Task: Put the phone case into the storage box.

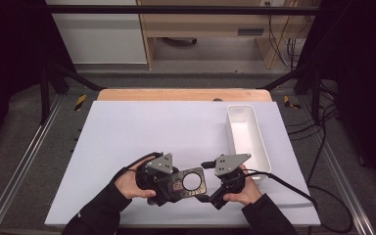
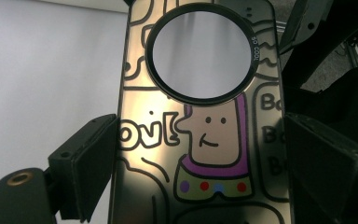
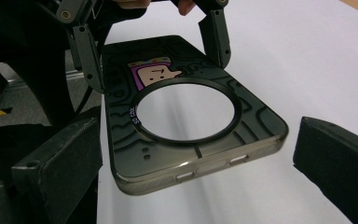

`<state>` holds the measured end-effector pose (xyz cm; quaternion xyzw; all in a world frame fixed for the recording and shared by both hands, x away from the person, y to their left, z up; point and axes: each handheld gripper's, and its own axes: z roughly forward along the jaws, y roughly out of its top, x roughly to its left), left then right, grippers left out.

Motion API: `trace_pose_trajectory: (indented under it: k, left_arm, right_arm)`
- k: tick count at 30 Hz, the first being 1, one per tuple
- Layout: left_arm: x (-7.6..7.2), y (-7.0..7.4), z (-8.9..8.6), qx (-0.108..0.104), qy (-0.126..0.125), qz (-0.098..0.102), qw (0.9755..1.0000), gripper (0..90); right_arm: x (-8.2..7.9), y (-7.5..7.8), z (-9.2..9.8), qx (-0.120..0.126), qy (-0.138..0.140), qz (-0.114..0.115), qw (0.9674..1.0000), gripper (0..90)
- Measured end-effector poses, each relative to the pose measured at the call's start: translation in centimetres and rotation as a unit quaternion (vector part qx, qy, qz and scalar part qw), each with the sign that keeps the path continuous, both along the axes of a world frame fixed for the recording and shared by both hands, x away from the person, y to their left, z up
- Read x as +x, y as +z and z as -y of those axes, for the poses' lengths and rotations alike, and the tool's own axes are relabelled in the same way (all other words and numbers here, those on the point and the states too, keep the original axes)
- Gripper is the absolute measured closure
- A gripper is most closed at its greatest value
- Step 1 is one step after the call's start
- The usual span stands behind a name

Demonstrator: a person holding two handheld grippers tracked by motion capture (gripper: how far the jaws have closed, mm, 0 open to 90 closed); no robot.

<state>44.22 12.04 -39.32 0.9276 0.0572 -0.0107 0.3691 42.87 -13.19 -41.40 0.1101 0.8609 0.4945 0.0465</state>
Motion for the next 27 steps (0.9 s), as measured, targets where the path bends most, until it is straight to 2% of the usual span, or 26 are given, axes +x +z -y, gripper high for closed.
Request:
trace_pose_trajectory:
  k: [16, 27]
  left_arm:
    - [-0.4, -0.1, 0.8, -0.004, -0.02, 0.001, 0.9998, 11.5]
    - [-0.5, -0.3, 1.1, -0.009, -0.03, 0.001, 0.9995, 11.4]
  right_arm:
    - [-0.1, -0.5, -0.3, -0.002, 0.028, -0.012, 0.9995, 4.2]
    - [-0.2, -0.7, -0.5, 0.004, 0.046, -0.019, 0.9988, 6.8]
